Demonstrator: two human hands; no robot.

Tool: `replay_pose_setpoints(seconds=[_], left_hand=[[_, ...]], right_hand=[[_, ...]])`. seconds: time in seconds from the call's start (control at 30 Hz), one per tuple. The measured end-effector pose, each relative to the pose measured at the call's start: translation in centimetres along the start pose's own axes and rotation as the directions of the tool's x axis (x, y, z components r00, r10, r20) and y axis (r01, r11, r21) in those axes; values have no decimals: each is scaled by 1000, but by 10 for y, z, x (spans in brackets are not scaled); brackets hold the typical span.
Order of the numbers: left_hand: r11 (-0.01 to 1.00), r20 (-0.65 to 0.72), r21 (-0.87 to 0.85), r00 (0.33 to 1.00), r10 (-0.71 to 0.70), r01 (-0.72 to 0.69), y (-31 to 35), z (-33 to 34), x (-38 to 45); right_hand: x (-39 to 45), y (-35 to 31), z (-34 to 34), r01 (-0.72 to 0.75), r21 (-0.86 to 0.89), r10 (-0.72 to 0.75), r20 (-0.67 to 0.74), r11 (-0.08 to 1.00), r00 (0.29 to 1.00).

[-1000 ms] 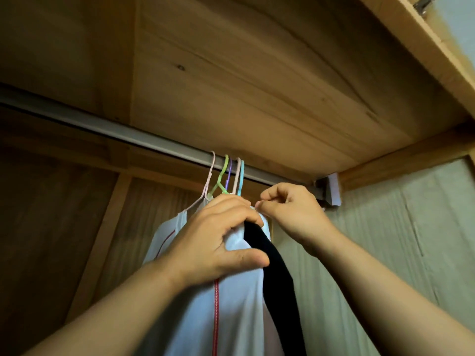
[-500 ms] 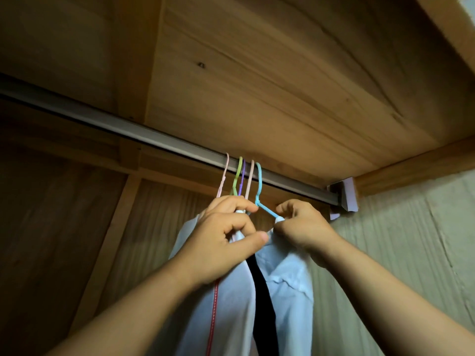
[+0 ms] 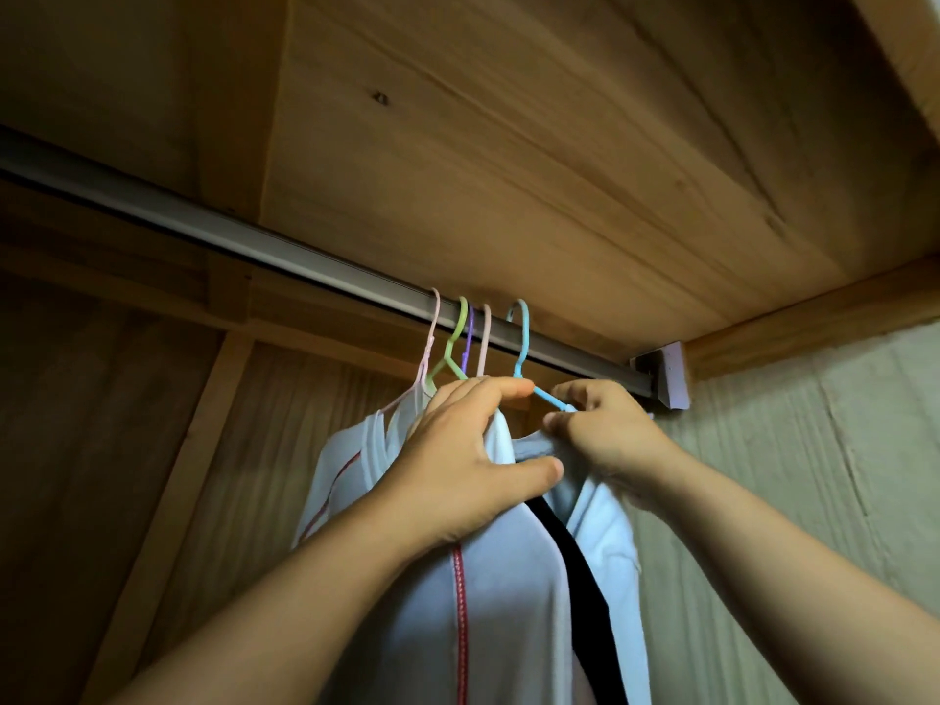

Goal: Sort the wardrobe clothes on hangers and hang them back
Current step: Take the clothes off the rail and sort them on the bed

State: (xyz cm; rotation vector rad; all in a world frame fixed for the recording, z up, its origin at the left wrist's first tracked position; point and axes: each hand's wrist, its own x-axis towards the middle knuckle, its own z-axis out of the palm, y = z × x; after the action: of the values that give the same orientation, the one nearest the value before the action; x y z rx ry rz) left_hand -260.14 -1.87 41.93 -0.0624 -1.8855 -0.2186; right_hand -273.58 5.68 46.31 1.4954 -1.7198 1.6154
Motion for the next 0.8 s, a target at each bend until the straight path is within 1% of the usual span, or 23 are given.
replay_pose_setpoints(seconds=[0.13,0.27,0.33,0.43,0.53,0.6,0.73,0.8], left_hand=[[999,-57,-37,998,20,-23,7,8,2],[996,-180,-83,983,29,-45,13,13,0],[994,-229,-94,973,33,-56,21,16,-5],[990,-294,-73,951,92,-119,39,18,-15],[983,-298,-47,941,158,-180,65,27,-30],[973,-281,-33,936,211,-229,85,36,-42],[952,-223,-53,933,282,-301,125,62,-67],[942,-178,-61,932,315,-330,146,79,-82]], right_hand=[[1,-9,-15,48,10,-49,18,999,999],[-15,-10,-36,72,13,-72,2,997,997],[-31,-5,-50,47,33,-47,-12,998,999],[-64,1,-74,-21,69,22,-17,997,1000],[-101,9,-102,-79,86,82,-27,993,996],[-128,15,-122,-126,86,131,-65,988,989],[-194,27,-164,-210,40,213,-132,977,968],[-233,30,-180,-218,37,221,-144,975,965]])
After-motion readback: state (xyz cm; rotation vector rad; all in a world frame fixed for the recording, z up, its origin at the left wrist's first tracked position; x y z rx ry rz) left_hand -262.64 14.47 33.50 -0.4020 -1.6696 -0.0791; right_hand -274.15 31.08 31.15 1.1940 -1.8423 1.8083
